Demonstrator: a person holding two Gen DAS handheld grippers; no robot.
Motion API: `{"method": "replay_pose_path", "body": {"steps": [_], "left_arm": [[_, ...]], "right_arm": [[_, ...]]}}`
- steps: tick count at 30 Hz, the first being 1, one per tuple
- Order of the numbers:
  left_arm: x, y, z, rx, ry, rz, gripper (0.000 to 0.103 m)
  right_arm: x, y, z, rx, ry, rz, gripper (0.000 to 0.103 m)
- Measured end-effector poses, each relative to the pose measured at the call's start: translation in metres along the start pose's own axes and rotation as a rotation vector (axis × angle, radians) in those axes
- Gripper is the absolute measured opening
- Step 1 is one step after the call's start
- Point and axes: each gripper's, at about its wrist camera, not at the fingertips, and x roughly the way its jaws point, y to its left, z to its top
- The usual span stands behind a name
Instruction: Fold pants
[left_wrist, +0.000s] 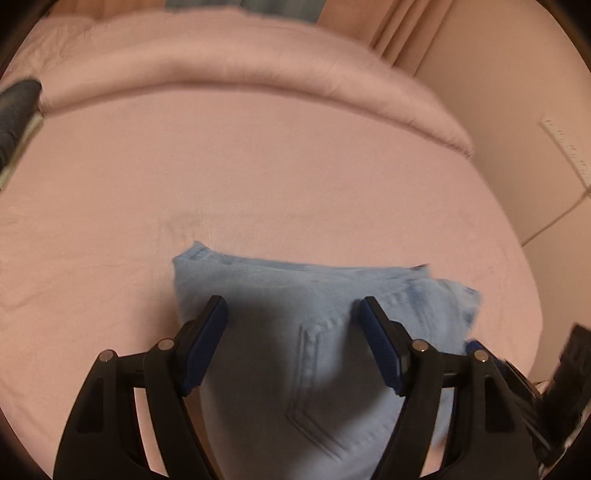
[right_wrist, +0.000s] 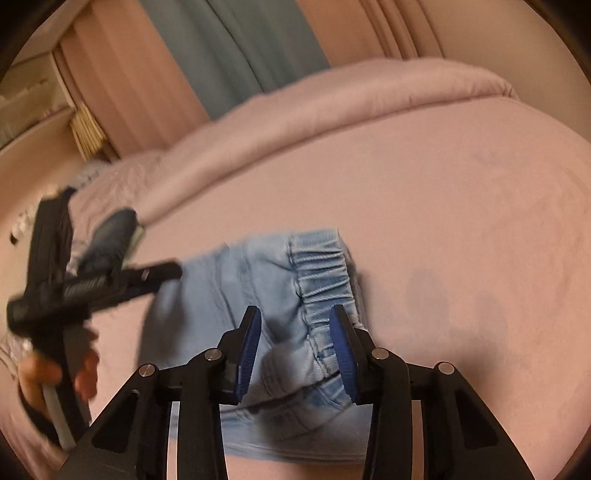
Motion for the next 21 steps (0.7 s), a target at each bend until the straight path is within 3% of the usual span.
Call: {"method": "replay_pose_path", "body": {"steps": [2,7,11,14,18,21], "left_arm": [[0.018,0.006,0.002,-0.042,0.050,-0.015,0.075],[0.021,0.008,0.012,-0.049,0.045,-0.037,0.078],[-0.007,0.018,0.012,-0.096,-0.003,-0.073,0.076],[-0.032,0.028,-0.005,-0.093,-0.037,-0.071,0.076],[-0.049,0.043,-0.045,-0.122,-0.019,-0.089,0.076],[-0.051,0.050,-0.075,-0.166,0.015,-0.130,0.076]], "right_arm": [[0.003,-0.005,-0.001,0.000,0.026,0.001,0.041],[0.004,-0.008,-0.001,-0.014,0.049,-0.001,0.037],[-0.014,-0.011,-0.002,0.025,0.021,0.037,0.038],[-0.023,-0.008,0.002,0.038,-0.012,0.069,0.048],[-0.025,0.008,0.009,-0.005,-0.025,0.102,0.048],[-0.011,0.035,0.014,-0.083,0.018,0.149,0.048]]}}
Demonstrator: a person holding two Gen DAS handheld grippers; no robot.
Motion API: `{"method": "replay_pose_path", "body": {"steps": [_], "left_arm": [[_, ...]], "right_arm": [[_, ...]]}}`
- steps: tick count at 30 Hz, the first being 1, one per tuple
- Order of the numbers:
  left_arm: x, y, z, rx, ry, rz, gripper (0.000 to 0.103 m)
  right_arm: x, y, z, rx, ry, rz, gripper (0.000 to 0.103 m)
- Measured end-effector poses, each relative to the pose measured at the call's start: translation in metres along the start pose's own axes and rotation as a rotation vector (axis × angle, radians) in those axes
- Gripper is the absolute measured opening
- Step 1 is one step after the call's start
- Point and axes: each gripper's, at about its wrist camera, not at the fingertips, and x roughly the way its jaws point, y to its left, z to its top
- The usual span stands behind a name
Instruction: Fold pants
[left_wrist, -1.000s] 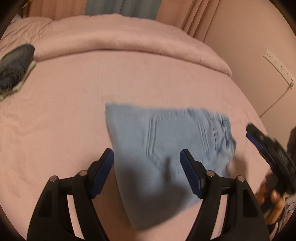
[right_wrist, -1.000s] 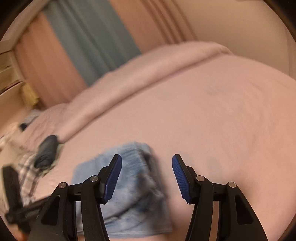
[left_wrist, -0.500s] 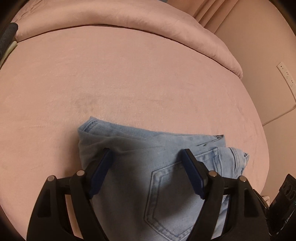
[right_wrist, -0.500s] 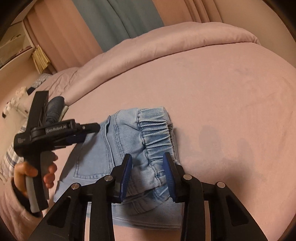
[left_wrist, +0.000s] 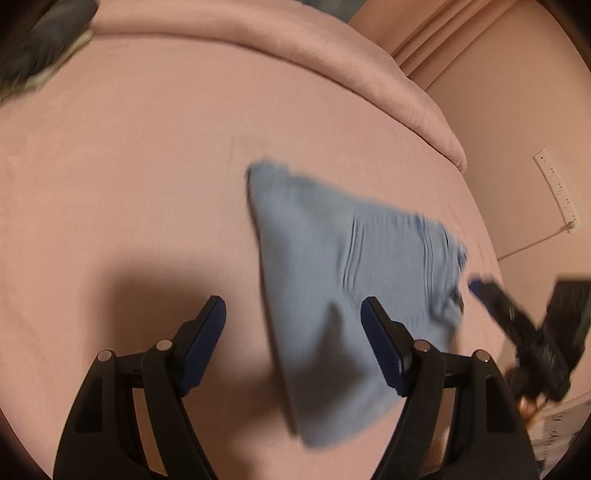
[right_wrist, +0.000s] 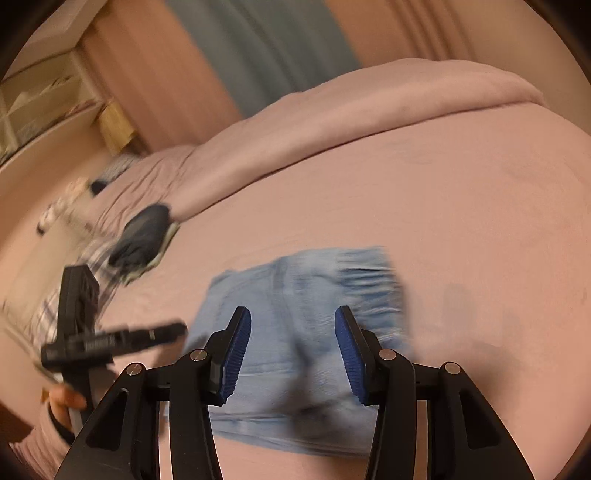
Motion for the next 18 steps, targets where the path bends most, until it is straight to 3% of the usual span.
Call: {"method": "replay_pose_path", "body": {"steps": [5,12,14,16,18], "left_arm": [[-0.001,0.002,-0.042,-0.033,0.049,-0.083,0.076],[0.002,-0.017,-0.066,0.036,0.033,-0.056,0.073],[0.004,-0.018,-0.066,0.024,0.028,-0.066,0.067],[0.007,-0.018,-0.066,0.008,0.049,-0.108,0.043],[0.013,-0.021,-0.065,-0.006,0.060,-0.114,0.043]], "right_arm": [[0.047,0.041,0.025,-0.132,0.091,0.073,0.048],[0.131,0.078,0.050,-0.241,0.270,0.065,0.048],[0.149,0.085,0.054,-0.263,0.308,0.052,0.048],[0.166,0.093,0.055,-0.295,0.348,0.055,0.048],[0.185,0.102,0.054,-0.338,0.408,0.067,0.048]]}}
